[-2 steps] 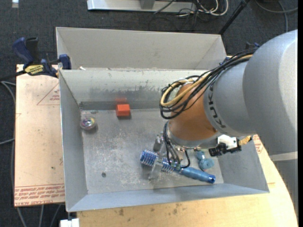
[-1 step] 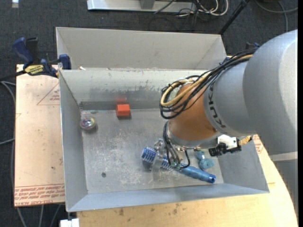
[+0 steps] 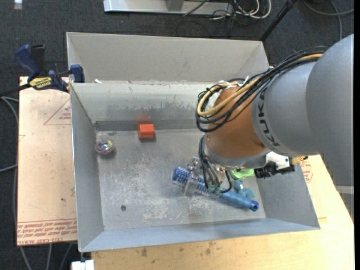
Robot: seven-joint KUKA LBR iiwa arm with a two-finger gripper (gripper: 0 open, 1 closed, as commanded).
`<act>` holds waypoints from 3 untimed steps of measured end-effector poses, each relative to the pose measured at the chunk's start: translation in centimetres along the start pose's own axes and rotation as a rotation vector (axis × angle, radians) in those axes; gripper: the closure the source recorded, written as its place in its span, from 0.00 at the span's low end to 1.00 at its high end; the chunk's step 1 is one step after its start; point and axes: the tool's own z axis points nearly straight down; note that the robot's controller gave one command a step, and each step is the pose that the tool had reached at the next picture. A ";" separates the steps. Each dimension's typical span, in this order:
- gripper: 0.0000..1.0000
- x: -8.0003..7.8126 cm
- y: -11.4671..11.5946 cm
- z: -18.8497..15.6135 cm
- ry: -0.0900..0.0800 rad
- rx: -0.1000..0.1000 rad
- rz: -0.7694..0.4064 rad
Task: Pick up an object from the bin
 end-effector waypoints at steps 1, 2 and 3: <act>1.00 0.0 0.0 -1.0 0.003 0.001 -0.002; 1.00 0.0 0.0 -1.0 0.004 0.002 -0.003; 1.00 0.0 0.1 -2.0 0.003 0.001 -0.005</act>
Offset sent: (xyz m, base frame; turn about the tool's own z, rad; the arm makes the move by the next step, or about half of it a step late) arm 0.0001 -0.0002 0.0103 0.0000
